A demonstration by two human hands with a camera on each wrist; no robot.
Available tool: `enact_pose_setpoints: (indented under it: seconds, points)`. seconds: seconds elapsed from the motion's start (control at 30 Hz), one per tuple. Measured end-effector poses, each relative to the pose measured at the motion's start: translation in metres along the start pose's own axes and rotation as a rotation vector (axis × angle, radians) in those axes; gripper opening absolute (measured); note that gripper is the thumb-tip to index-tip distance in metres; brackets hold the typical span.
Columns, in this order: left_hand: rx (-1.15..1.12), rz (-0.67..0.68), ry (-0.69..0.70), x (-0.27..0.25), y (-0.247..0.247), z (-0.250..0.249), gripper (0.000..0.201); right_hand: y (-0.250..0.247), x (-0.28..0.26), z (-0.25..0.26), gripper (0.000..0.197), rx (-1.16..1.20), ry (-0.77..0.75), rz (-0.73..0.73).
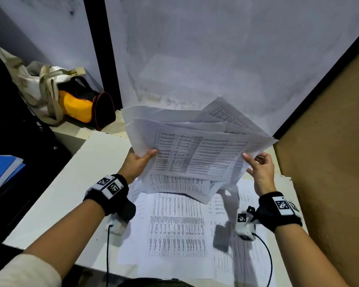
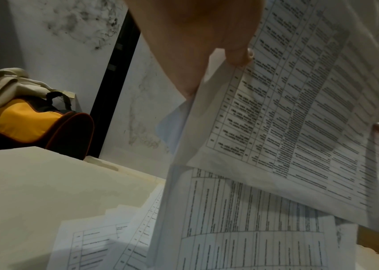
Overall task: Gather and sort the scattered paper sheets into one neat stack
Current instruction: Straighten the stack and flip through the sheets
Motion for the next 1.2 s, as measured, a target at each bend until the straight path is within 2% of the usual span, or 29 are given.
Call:
enact_pose_setpoints:
  seconds: [0.17,0.23,0.33,0.43,0.47,0.5,0.57,0.63,0.7,0.83,0.93,1.03,1.1,1.2]
  points:
    - [-0.003,0.006,-0.034,-0.001,0.001,0.001,0.018,-0.021,-0.013,0.006,0.041,-0.135,-0.14,-0.244]
    - [-0.002,0.008,-0.033,-0.001,0.001,0.0,0.019,-0.018,-0.022,0.011,0.037,-0.149,-0.22,-0.254]
    - [-0.002,0.018,-0.024,-0.002,0.002,-0.001,0.02,-0.007,-0.027,0.016,0.032,-0.173,-0.264,-0.213]
    - [-0.007,0.024,-0.021,-0.004,0.003,-0.003,0.019,-0.007,-0.031,0.022,0.047,-0.229,-0.26,-0.259]
    - [-0.003,0.031,-0.019,-0.005,0.004,-0.004,0.018,-0.007,-0.036,0.032,0.053,-0.301,-0.323,-0.309]
    - [-0.001,0.039,-0.017,-0.005,0.005,-0.004,0.018,-0.005,-0.045,0.049,0.057,-0.404,-0.453,-0.36]
    - [-0.001,0.039,-0.018,-0.005,0.003,-0.004,0.021,0.02,-0.073,0.087,0.056,-0.652,-0.844,-0.386]
    - [0.003,0.035,-0.027,-0.005,0.002,-0.002,0.025,0.063,-0.098,0.108,0.049,-0.897,-1.168,-0.271]
    - [0.0,0.037,-0.02,-0.005,0.003,-0.002,0.023,0.097,-0.107,0.115,0.048,-1.097,-1.314,-0.167]
    - [-0.009,0.022,-0.004,-0.006,0.003,-0.004,0.021,0.132,-0.112,0.127,0.044,-1.246,-1.338,-0.114]
    - [-0.01,0.019,0.022,-0.005,0.003,-0.005,0.021,0.142,-0.115,0.131,0.02,-1.183,-1.328,-0.018]
    - [-0.042,0.035,0.032,-0.004,0.005,-0.005,0.016,0.135,-0.106,0.134,0.012,-1.03,-1.168,0.099]
    - [-0.052,0.064,0.037,-0.004,0.01,-0.003,0.013,0.127,-0.101,0.132,0.011,-0.994,-1.079,0.105]
    - [-0.028,0.074,0.041,-0.002,0.011,0.002,0.013,0.115,-0.097,0.131,0.009,-0.974,-1.024,0.077]
Point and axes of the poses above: each hand's wrist, its own x-axis towards the middle knuckle, its own y-axis out of the palm, z = x × y, the point moved 10 cm from there along x, towards the middle knuckle, and after that the axes turned 2 degrees about y, right-handed, at the moved point
